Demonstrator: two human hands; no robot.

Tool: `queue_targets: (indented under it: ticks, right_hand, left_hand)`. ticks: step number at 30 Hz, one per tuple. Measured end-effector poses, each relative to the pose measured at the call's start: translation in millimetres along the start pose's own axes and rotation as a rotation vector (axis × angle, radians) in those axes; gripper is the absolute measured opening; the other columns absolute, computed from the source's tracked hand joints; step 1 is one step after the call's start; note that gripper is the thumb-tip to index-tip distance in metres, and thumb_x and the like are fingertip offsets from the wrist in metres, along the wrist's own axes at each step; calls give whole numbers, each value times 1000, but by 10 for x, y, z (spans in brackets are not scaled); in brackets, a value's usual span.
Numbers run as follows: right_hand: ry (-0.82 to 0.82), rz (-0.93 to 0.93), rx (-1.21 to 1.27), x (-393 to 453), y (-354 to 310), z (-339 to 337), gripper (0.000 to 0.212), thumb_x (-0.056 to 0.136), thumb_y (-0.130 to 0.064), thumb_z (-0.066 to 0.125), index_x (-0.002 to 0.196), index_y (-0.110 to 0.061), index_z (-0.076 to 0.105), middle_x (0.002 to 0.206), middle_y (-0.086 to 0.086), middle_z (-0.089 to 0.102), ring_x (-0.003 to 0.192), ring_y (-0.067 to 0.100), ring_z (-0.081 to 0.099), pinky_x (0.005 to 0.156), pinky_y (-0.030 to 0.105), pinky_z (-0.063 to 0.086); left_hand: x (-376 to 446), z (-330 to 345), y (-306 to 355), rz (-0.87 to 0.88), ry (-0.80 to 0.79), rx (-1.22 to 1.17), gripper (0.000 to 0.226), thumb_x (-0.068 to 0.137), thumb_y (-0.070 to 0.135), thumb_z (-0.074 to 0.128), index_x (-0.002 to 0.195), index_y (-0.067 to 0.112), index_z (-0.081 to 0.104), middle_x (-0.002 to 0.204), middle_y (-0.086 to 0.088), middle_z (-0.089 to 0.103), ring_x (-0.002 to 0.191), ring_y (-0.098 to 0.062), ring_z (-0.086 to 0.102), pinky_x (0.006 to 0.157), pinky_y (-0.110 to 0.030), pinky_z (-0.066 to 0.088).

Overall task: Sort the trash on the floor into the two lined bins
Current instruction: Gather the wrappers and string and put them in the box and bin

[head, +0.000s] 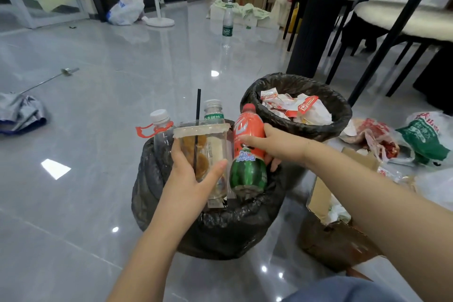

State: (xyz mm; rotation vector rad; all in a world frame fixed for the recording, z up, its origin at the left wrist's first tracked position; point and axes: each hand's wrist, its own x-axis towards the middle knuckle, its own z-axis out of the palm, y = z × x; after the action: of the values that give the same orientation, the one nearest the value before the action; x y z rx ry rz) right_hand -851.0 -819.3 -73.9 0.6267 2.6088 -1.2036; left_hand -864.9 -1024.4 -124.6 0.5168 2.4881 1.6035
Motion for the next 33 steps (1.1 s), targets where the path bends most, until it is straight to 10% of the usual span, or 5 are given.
queue_targets:
  ticks: [6, 17, 20, 27, 33]
  right_hand:
    - [247, 4, -121, -77, 98, 401, 80, 98, -53, 30, 150, -4, -6, 141, 21, 41, 124, 35, 46, 103, 42, 37]
    - [546, -134, 141, -343, 300, 623, 44, 100, -42, 36, 136, -19, 46, 129, 4, 48, 123, 21, 33, 96, 30, 29]
    - [547, -137, 293, -445, 332, 627, 48, 100, -38, 40, 141, -14, 43, 139, 4, 45, 131, 19, 35, 109, 31, 28]
    - [429, -142, 579, -719, 319, 497, 29, 97, -24, 50, 124, -17, 60, 111, -9, 60, 98, -1, 56, 84, 14, 47]
    - [416, -72, 643, -1153, 537, 113, 20, 97, -20, 49, 105, -25, 66, 107, -4, 67, 101, 10, 61, 83, 26, 50]
  left_hand:
    - [-36, 5, 98, -24, 28, -23, 95, 78, 48, 70, 148, 30, 9, 145, 11, 38, 128, -10, 44, 102, -25, 35]
    - [-176, -127, 0, -34, -29, 450, 106, 63, 68, 70, 148, 19, 30, 135, -1, 40, 130, -22, 37, 108, -41, 39]
    - [-258, -178, 28, -50, 68, 339, 116, 67, 58, 75, 154, 19, 9, 146, -2, 29, 137, -20, 32, 112, -41, 34]
    - [-742, -115, 370, 94, 336, -98, 44, 79, 19, 76, 115, 36, 55, 115, 11, 57, 100, 0, 58, 86, -22, 47]
    - [-865, 403, 707, 133, 60, -325, 29, 82, 5, 72, 100, 27, 65, 98, 8, 71, 92, -4, 67, 80, -19, 52]
